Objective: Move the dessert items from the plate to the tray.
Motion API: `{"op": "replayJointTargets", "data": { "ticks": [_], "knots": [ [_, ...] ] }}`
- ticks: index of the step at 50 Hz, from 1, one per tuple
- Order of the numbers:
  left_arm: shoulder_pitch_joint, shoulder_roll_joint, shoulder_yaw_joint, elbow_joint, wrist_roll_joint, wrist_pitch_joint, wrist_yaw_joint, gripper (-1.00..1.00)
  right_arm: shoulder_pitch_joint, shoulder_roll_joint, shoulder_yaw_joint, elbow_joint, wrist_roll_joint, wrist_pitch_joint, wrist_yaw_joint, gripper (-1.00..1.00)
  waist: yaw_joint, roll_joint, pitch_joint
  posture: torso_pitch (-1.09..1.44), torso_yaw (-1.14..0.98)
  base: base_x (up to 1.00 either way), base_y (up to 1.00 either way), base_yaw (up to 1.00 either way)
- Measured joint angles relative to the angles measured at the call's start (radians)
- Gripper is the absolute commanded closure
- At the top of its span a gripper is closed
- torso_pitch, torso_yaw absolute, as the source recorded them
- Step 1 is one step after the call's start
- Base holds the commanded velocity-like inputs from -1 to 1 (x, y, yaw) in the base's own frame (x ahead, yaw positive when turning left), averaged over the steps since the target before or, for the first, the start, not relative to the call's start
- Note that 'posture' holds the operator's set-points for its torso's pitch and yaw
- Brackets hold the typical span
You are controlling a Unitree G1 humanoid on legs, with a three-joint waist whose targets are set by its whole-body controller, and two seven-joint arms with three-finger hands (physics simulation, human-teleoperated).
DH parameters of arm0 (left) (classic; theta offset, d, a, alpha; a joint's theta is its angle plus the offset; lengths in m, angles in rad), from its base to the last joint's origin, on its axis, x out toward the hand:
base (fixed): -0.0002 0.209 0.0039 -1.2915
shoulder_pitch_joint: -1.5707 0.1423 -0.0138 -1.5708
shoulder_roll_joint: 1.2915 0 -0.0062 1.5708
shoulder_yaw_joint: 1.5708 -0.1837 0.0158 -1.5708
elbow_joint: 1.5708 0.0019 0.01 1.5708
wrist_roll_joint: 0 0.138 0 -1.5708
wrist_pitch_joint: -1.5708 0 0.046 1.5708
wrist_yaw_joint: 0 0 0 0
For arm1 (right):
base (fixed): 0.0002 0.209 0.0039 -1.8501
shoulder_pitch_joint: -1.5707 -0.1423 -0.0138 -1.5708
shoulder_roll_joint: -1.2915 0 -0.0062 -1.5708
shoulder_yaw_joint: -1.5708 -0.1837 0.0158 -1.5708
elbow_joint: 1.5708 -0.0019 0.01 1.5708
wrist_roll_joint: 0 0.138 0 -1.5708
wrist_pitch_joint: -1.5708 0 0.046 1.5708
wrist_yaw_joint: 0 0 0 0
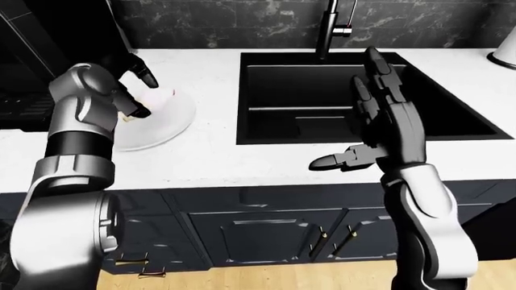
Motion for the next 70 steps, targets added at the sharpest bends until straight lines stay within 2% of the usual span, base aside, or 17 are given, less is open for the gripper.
{"op": "replayJointTargets", "data": {
  "ticks": [12, 22, 25, 29, 32, 37, 38, 40, 42, 45, 48, 52, 59, 60, 63, 67, 70],
  "knots": [
    [0.03, 0.011, 0.012, -0.107, -0.013, 0.027, -0.039, 1.0, -0.011, -0.005, -0.003, -0.003, 0.008, 0.003, -0.003, -1.0, 0.0, 0.003, 0.001, 0.0, 0.0, 0.0, 0.0, 0.0],
    [0.164, 0.005, 0.054, -0.469, -0.022, 0.131, -0.178, 1.0, -0.023, -0.011, 0.005, 0.028, -0.011, 0.003, -0.014, -1.0, 0.003, 0.004, -0.001, 0.0, 0.0, -0.06, -0.01, 0.0],
    [0.193, 0.007, 0.064, -0.533, -0.026, 0.156, -0.205, 1.0, -0.031, -0.008, 0.009, 0.029, -0.015, 0.013, -0.012, -1.0, 0.013, 0.016, -0.012, 0.0, 0.0, -0.5, -0.11, 0.0],
    [0.226, 0.01, 0.079, -0.6, -0.022, 0.191, -0.236, 1.0, -0.036, -0.01, 0.008, 0.025, -0.013, 0.026, -0.008, -1.0, 0.012, 0.054, -0.014, 0.0, 0.0, -0.59, -0.2, 0.0],
    [0.236, 0.005, 0.079, -0.668, -0.023, 0.208, -0.256, 1.0, -0.05, -0.016, -0.001, 0.024, -0.016, 0.035, -0.01, -1.0, -0.006, 0.034, -0.02, 0.0, 0.0, -0.66, -0.2, 0.0],
    [0.249, -0.004, 0.08, -0.738, -0.02, 0.224, -0.278, 1.0, -0.079, -0.019, -0.004, 0.02, -0.01, 0.037, -0.015, -1.0, -0.025, -0.034, -0.015, 0.0, 0.0, -0.66, -0.3, 0.0],
    [0.26, -0.017, 0.078, -0.759, -0.018, 0.231, -0.283, 1.0, -0.079, -0.023, -0.011, 0.023, -0.009, 0.035, -0.018, -1.0, -0.034, -0.023, -0.011, 0.0, 0.0, -0.66, -0.4, 0.0],
    [0.279, -0.037, 0.061, -0.801, -0.022, 0.242, -0.302, 1.0, -0.08, -0.025, -0.026, 0.043, -0.01, 0.04, -0.027, -1.0, -0.041, -0.025, 0.003, 0.0, 0.0, -0.5, -0.61, 0.0],
    [0.283, -0.044, 0.054, -0.834, -0.029, 0.254, -0.321, 1.0, -0.098, -0.028, -0.031, 0.054, -0.007, 0.052, -0.037, -1.0, -0.025, -0.015, 0.015, 0.0, 0.0, -0.36, -0.68, 0.0],
    [0.299, -0.045, 0.068, -0.889, -0.025, 0.275, -0.336, 1.0, -0.121, -0.031, -0.015, 0.045, 0.0, 0.044, -0.043, -1.0, 0.005, 0.035, 0.042, 0.0, 0.0, -0.24, -0.69, 0.0],
    [0.316, -0.047, 0.083, -0.934, -0.014, 0.293, -0.345, 1.0, -0.139, -0.034, -0.002, 0.043, 0.009, 0.034, -0.036, -1.0, 0.034, 0.085, 0.047, 0.0, 0.0, -0.01, -0.71, 0.0],
    [0.345, -0.063, 0.092, -1.01, 0.013, 0.344, -0.381, 1.0, -0.156, -0.038, 0.009, 0.051, 0.019, 0.047, -0.029, -1.0, 0.035, 0.067, 0.02, 0.0, 0.0, 0.0, -0.4, 0.0],
    [0.342, -0.095, 0.077, -1.068, 0.021, 0.366, -0.395, 1.0, -0.197, -0.045, 0.004, 0.056, 0.014, 0.044, -0.03, -1.0, 0.036, -0.041, 0.02, 0.0, 0.0, 0.06, -0.43, 0.0],
    [0.339, -0.102, 0.073, -1.066, 0.02, 0.367, -0.394, 1.0, -0.2, -0.05, 0.003, 0.058, 0.013, 0.045, -0.031, -1.0, 0.033, -0.046, 0.018, 0.0, 0.0, 0.18, -0.6, 0.0],
    [0.342, -0.116, 0.049, -1.07, 0.013, 0.367, -0.402, 1.0, -0.19, -0.051, -0.014, 0.057, 0.012, 0.049, -0.036, -1.0, 0.027, -0.019, 0.047, 0.0, 0.0, 0.21, -0.74, 0.0],
    [0.339, -0.124, 0.049, -1.104, 0.021, 0.383, -0.423, 1.0, -0.194, -0.054, -0.015, 0.054, 0.015, 0.054, -0.038, -1.0, 0.028, 0.02, 0.061, 0.0, 0.0, 0.23, -0.74, 0.0],
    [0.333, -0.121, 0.06, -1.128, 0.029, 0.385, -0.422, 1.0, -0.2, -0.054, -0.011, 0.043, 0.017, 0.053, -0.036, -1.0, 0.043, 0.055, 0.056, 0.0, 0.0, 0.23, -0.74, 0.0]
  ]
}}
